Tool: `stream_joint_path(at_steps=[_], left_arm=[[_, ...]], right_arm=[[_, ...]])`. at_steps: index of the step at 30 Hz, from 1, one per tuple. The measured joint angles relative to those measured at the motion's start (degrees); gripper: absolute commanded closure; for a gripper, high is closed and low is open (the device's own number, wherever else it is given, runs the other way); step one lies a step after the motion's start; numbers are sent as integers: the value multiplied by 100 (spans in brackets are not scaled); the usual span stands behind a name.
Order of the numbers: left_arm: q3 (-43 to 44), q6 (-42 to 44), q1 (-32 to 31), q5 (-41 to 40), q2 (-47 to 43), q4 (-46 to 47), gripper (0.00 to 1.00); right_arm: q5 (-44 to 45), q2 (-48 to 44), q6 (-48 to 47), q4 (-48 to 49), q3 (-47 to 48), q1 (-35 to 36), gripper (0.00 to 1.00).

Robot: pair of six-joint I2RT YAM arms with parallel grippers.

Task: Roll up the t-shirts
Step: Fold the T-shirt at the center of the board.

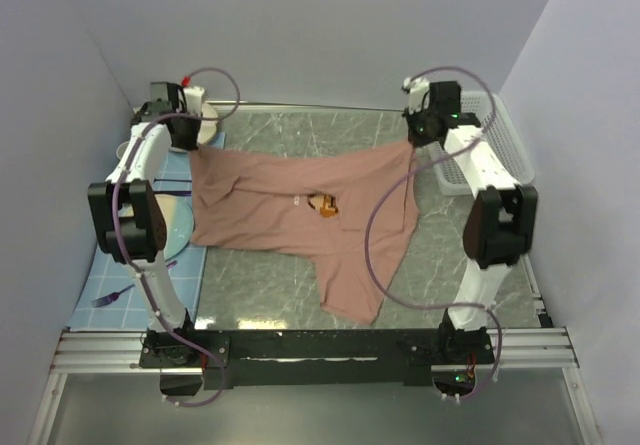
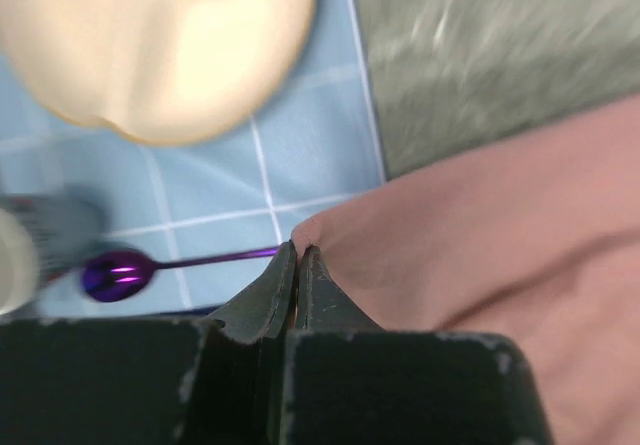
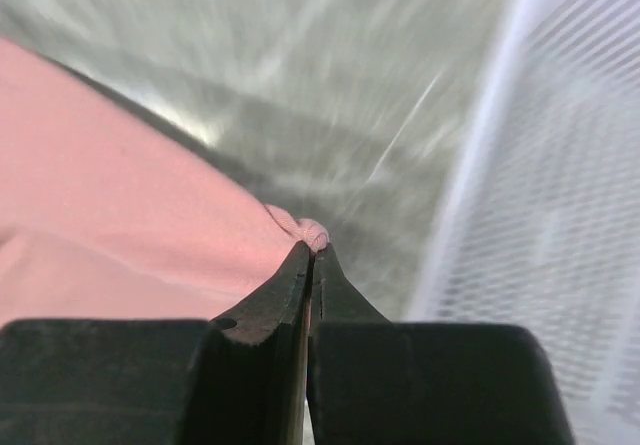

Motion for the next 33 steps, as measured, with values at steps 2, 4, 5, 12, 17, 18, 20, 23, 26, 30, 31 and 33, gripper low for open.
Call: stream_joint_path(at_steps=[2,4,5,12,17,18,20,23,26,30,31,33], left_arm=[[103,-90,0,28,-387,28,99],[149,-142,2,39,-870,96,99],[151,-181,4,35,-1152,149,99],[-260,-289,7,-39,-2973,686,99],[-789,-227,11,-144,-4140,1200,99],[-809,-214,11,-146,-4301,1235,99],[-822,-181,11,-151,-4629,1333,99],[-822,-177,11,-157,-5084,1379,99],[-822,-225,11,-129,-5501,1373,99],[-863,-310,11,-85,-6057,1410,99],[-920,-326,11,-72,-6190,1425,99],[-1016,-328,11,-37,-6439,1443,99]], right_arm=[[-11,-737,4,404,-201,24,100],[15,-1488,17,804,-481,26,100],[48,-1816,22,949,-614,22,100],[415,-3746,22,1558,-1491,-46,100],[614,-4745,-9,1613,-1602,-72,100],[656,-4937,-24,1615,-1591,-72,100],[721,-5307,-46,1596,-1532,-72,100],[793,-5869,-70,1482,-1329,-72,100],[846,-6378,-68,1303,-1036,-72,100],[885,-7012,-63,914,-470,-72,100],[874,-7141,-68,859,-350,-72,100],[837,-7222,-109,933,-234,-94,100]])
